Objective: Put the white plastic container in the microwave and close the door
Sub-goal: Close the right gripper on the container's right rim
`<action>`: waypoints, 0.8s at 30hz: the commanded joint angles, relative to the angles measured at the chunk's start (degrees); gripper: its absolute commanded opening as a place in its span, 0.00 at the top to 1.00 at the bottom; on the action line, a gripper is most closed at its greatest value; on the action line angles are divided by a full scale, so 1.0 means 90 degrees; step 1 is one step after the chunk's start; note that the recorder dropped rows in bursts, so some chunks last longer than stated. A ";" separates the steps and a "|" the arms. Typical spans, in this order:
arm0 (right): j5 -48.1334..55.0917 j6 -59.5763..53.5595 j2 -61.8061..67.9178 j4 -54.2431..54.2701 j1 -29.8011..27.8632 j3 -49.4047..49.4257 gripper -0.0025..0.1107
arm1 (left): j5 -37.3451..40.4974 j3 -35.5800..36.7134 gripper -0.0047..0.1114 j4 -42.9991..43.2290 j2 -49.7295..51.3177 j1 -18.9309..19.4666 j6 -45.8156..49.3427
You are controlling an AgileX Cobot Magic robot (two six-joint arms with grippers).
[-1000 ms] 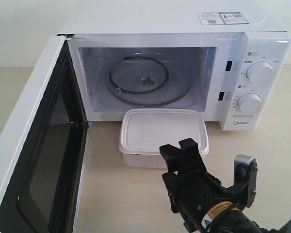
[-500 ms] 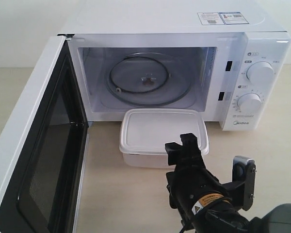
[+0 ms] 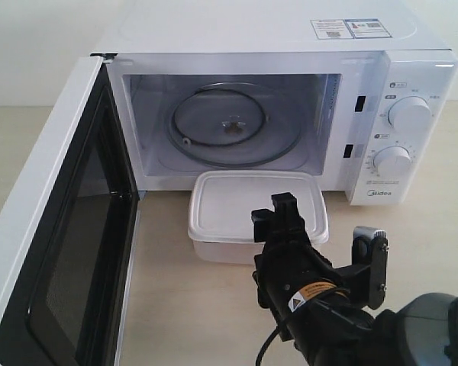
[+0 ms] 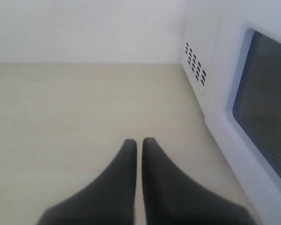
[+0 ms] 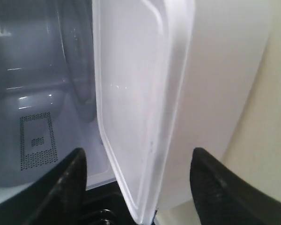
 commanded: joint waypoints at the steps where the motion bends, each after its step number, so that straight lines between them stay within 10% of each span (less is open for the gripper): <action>1: 0.0292 -0.0241 -0.0006 -0.0014 -0.0140 -0.0140 0.44 | -0.0004 0.0017 0.92 -0.0033 -0.0018 0.0018 0.0023; 10: 0.0312 -0.0024 0.0315 0.0096 -0.0153 -0.0140 0.46 | -0.0004 0.0017 0.92 -0.0033 -0.0018 0.0018 0.0023; 17: 0.0053 -0.0025 0.0370 0.0099 -0.0153 -0.0197 0.68 | -0.0004 0.0017 0.92 -0.0033 -0.0018 0.0018 0.0023; 24: 0.0114 -0.0050 0.0370 -0.0059 -0.0307 -0.0197 0.57 | -0.0004 0.0017 0.92 -0.0033 -0.0018 0.0018 0.0023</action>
